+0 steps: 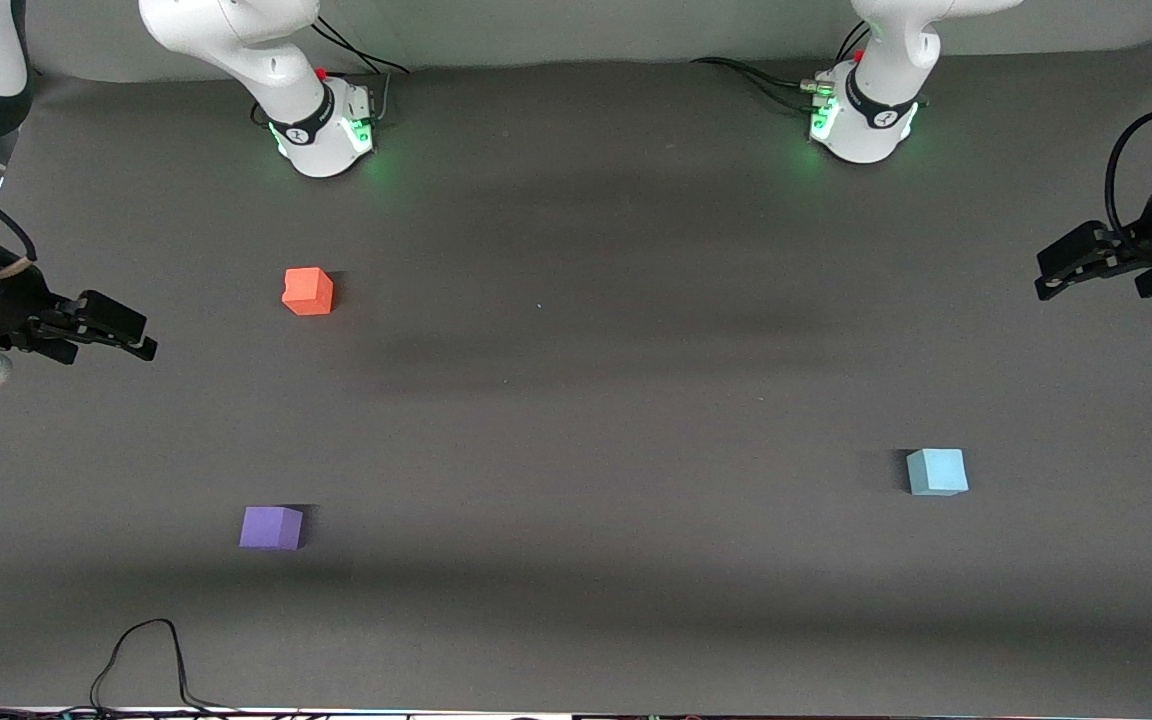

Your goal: Place blue block between orange and purple blocks

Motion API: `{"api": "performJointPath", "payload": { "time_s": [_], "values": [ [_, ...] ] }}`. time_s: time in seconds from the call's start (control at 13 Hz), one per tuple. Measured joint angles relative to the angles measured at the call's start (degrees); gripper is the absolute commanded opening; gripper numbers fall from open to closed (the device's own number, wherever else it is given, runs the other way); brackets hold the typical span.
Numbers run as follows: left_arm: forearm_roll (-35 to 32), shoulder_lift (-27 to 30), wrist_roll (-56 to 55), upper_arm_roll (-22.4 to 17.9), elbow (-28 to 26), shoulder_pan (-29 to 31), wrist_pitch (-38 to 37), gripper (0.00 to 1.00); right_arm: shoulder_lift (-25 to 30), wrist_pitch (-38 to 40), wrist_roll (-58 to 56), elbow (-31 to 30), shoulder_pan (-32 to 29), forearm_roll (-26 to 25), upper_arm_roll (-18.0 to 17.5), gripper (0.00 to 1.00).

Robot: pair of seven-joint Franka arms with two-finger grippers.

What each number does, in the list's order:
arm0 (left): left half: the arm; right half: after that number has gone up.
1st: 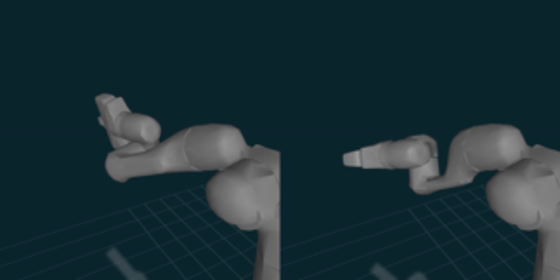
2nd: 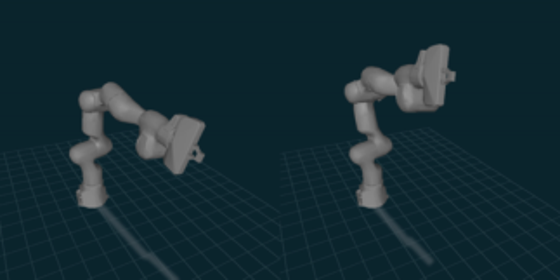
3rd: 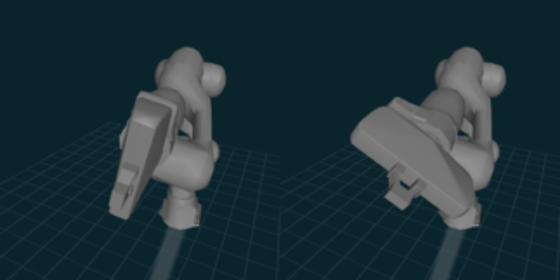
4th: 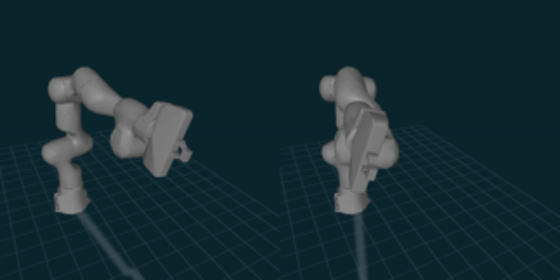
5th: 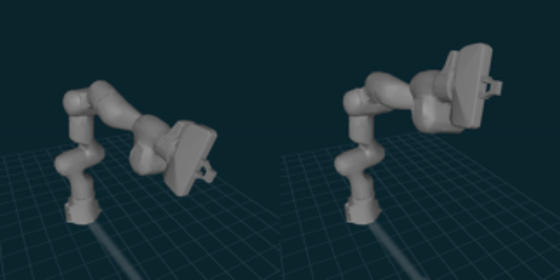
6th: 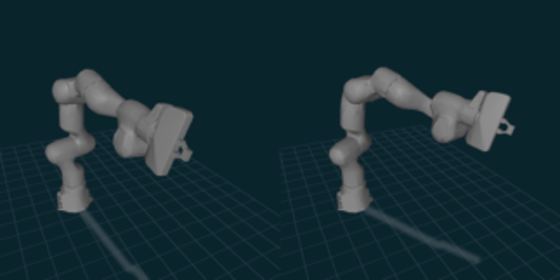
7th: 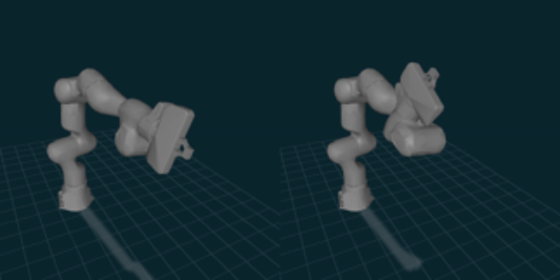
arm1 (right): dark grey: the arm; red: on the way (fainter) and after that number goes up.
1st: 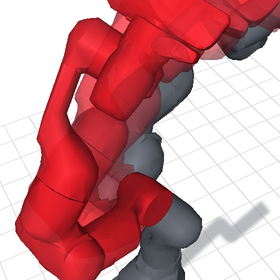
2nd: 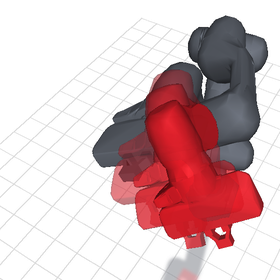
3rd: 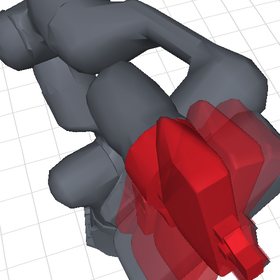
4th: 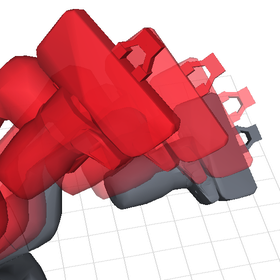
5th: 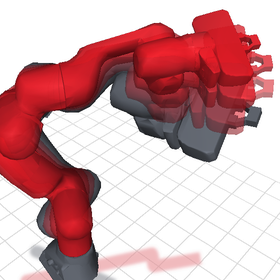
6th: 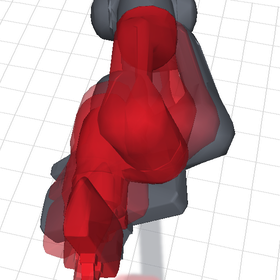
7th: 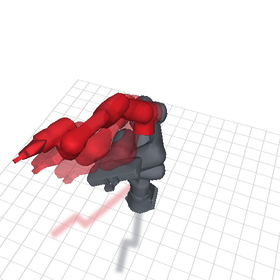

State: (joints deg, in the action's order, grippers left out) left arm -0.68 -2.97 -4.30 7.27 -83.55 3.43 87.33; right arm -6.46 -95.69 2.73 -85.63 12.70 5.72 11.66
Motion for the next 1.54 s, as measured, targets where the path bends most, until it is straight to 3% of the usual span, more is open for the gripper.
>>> {"api": "performJointPath", "payload": {
  "time_s": [0.77, 1.08, 1.54],
  "values": [
    [-0.22, -2.30, 0.50, -0.55, -0.06, 1.42, 3.76, 1.00, -0.08, 0.25, 0.00, -1.05, -0.01, 0.02, 0.07, 1.00],
    [-0.25, -7.36, 4.13, -0.75, -0.32, 3.02, 7.67, 1.00, -0.08, 0.46, -0.02, -1.45, 0.80, -3.77, -0.14, 1.00],
    [-0.83, -19.34, 4.54, -0.79, -1.31, 3.82, 21.03, 1.00, 0.03, 2.42, 0.00, -2.33, 1.30, -4.57, 0.07, 1.00]
  ]
}}
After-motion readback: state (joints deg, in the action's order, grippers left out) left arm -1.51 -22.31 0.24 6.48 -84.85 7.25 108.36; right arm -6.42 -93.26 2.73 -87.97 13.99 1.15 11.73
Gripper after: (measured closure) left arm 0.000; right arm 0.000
